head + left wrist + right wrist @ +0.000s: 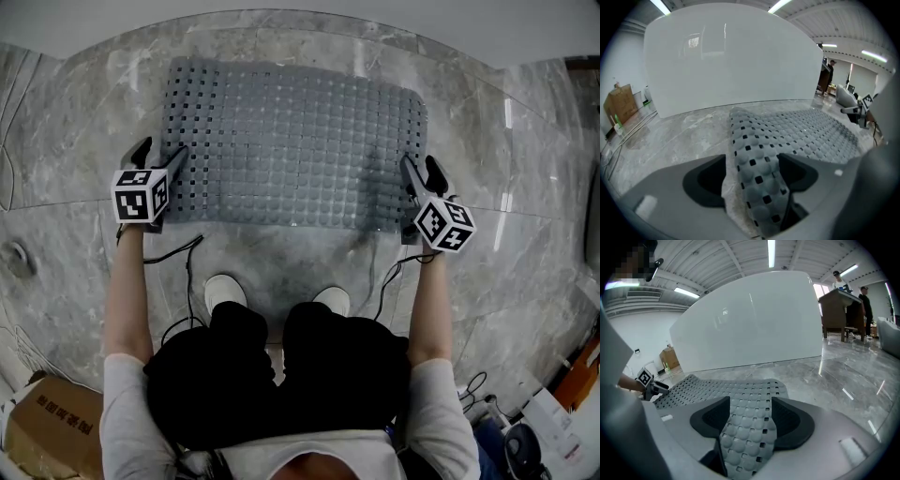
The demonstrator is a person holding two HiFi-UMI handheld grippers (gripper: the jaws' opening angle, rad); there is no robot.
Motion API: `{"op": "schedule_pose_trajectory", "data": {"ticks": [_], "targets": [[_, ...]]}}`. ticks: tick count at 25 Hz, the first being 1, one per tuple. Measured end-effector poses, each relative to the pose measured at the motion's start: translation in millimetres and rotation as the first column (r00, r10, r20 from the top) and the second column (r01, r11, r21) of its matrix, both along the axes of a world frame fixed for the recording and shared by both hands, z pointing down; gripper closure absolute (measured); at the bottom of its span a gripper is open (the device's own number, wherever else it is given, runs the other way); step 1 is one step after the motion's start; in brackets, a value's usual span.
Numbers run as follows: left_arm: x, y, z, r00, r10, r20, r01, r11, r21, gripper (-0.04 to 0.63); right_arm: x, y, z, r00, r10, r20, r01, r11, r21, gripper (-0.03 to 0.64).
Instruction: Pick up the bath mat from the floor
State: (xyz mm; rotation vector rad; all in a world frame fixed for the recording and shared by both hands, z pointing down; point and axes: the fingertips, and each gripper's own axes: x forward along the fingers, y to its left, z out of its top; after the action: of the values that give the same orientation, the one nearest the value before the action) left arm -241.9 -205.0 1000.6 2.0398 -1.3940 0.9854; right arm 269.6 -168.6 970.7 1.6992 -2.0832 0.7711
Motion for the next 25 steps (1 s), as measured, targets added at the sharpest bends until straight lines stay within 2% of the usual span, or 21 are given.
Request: {"op": "schedule_pose_trajectory", "data": {"ticks": [8,13,25], "targets": [[0.1,-1.5,13.1,1.000,-0.013,-0.009,0.013,1.000,-0.025,0.238,15.3,3.8,25.3,0.999,0.038,-0.016,-0.039,0.997,-0.069,0.341],[-0.5,-2.0,19.1,1.000,-0.022,-0.020,0.021,0.999,-0.040,0.238,22.7,7.2,41.0,0.998,0.058,-0.036,-0.061,0.991,-0.115,0.308],[-0.8,-0.9,28.5,0.998,-0.042,-0.036,0.040,0.997,-0.071,0.239,39.5,14.4,70.9,0.995,0.075,-0.058,-0.086,0.975,-0.205,0.285]]}}
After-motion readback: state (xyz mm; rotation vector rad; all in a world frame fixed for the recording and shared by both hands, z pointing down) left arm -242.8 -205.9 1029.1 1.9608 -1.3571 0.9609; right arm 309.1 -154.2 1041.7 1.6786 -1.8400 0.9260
